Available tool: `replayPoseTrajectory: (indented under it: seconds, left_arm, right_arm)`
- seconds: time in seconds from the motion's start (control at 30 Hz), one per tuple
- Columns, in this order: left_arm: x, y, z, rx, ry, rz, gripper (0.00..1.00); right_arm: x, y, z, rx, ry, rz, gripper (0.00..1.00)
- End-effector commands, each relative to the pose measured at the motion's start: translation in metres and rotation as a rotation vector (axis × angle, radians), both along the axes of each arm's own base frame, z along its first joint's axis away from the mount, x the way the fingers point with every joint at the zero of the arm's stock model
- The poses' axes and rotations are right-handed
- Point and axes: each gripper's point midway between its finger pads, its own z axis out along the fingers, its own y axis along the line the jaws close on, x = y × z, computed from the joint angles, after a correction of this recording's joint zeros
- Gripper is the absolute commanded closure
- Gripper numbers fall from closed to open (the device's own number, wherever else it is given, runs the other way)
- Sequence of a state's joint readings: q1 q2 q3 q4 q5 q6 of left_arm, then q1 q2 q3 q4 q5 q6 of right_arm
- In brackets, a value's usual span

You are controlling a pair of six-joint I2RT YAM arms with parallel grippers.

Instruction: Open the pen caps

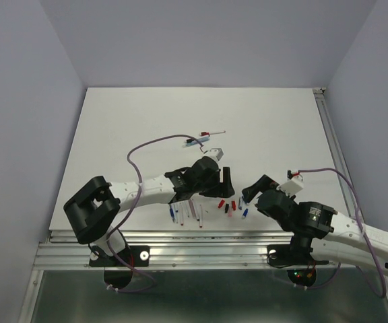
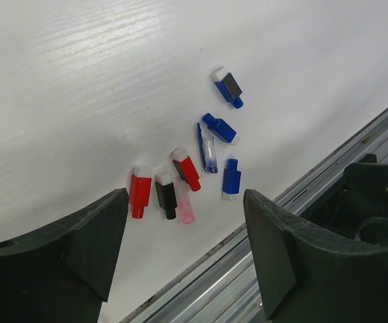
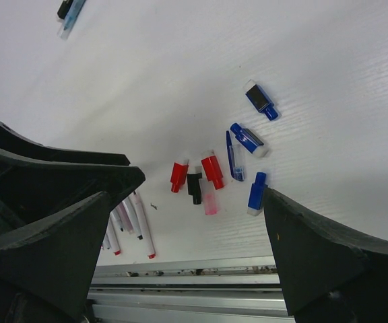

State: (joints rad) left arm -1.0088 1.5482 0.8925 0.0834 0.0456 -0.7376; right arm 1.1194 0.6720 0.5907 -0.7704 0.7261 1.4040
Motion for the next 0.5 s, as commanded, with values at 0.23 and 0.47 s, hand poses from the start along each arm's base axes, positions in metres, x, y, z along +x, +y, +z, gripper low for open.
replayPoseTrajectory:
  seconds: [0.23,0.47]
  left_arm:
    - [0.08,0.034,0.076,0.044,-0.36,-0.05,0.01]
    - [0.18,0.059,0.112,0.102,-0.535,-0.064,0.01]
  right_arm:
    - [0.007,-0.001,0.003,-0.082,-0.051,0.04,0.0]
    - [0.009,0.006,0.008,-0.095,-0.071,0.072,0.0]
